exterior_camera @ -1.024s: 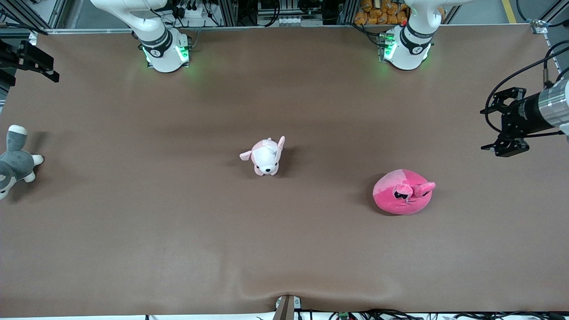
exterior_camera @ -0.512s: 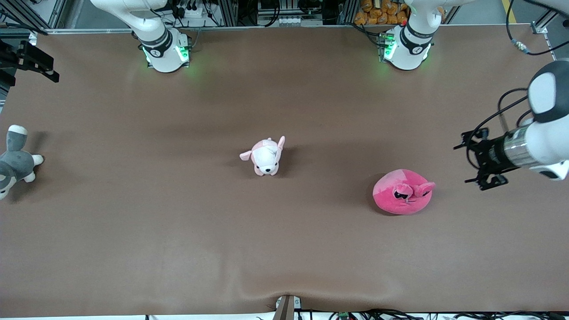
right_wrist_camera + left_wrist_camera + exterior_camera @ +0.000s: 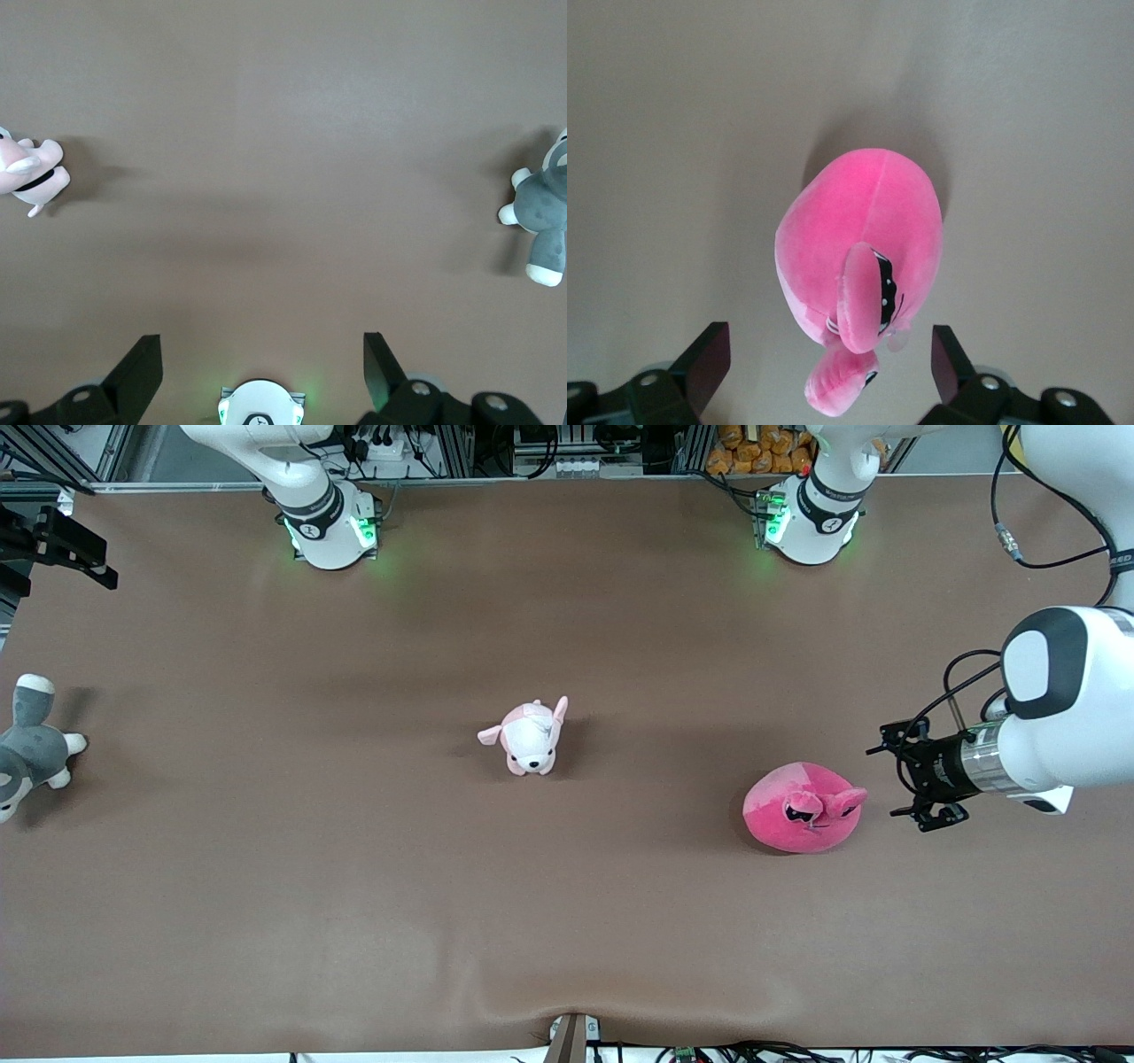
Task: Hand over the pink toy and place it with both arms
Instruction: 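Move the left gripper down toward the pink plush toy, then close the left gripper on the pink plush toy's ear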
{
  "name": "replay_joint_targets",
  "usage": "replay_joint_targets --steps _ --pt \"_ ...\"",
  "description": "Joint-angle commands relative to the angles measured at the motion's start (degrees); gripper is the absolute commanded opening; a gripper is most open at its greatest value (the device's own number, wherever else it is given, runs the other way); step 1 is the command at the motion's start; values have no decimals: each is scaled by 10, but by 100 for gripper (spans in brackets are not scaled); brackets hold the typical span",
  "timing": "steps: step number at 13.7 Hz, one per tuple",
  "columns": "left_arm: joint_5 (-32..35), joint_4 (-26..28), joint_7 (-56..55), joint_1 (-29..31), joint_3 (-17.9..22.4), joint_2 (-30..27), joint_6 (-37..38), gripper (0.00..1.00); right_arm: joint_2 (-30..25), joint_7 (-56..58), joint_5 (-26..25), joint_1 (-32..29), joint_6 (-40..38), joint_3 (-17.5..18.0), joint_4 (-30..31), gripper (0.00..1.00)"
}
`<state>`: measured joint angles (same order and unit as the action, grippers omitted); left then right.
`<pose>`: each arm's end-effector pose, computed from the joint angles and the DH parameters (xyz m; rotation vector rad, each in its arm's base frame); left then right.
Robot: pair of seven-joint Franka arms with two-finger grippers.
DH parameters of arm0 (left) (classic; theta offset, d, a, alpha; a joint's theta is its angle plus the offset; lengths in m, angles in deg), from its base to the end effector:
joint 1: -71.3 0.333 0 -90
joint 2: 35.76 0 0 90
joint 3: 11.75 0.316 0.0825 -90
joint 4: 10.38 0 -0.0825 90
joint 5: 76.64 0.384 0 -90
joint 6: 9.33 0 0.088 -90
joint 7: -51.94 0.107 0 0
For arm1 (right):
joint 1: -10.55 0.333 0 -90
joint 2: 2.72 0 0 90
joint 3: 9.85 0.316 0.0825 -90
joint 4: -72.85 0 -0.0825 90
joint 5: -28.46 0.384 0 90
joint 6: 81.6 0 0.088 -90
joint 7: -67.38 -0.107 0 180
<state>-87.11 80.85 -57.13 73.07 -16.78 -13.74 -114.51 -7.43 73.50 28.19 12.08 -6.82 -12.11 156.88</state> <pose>0.6514 -0.0452 0.4035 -1.7984 -2.5449 0.3896 0.4975 -0.0080 0.6933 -3.1323 -0.1462 0.1243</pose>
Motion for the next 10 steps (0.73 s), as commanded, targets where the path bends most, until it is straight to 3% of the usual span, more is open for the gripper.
replay_joint_targets --steps 1,8,10 --pt "-10 30 -12 1 -2 -1 -42 97 -6 -7 7 0 -1 -2 6 100" --pt "-35 41 -25 -12 -2 28 -99 95 -6 -7 7 -1 -2 -2 6 100" --pt "-40 41 -31 -14 -2 35 -99 74 -6 -7 6 -1 -2 -2 6 100"
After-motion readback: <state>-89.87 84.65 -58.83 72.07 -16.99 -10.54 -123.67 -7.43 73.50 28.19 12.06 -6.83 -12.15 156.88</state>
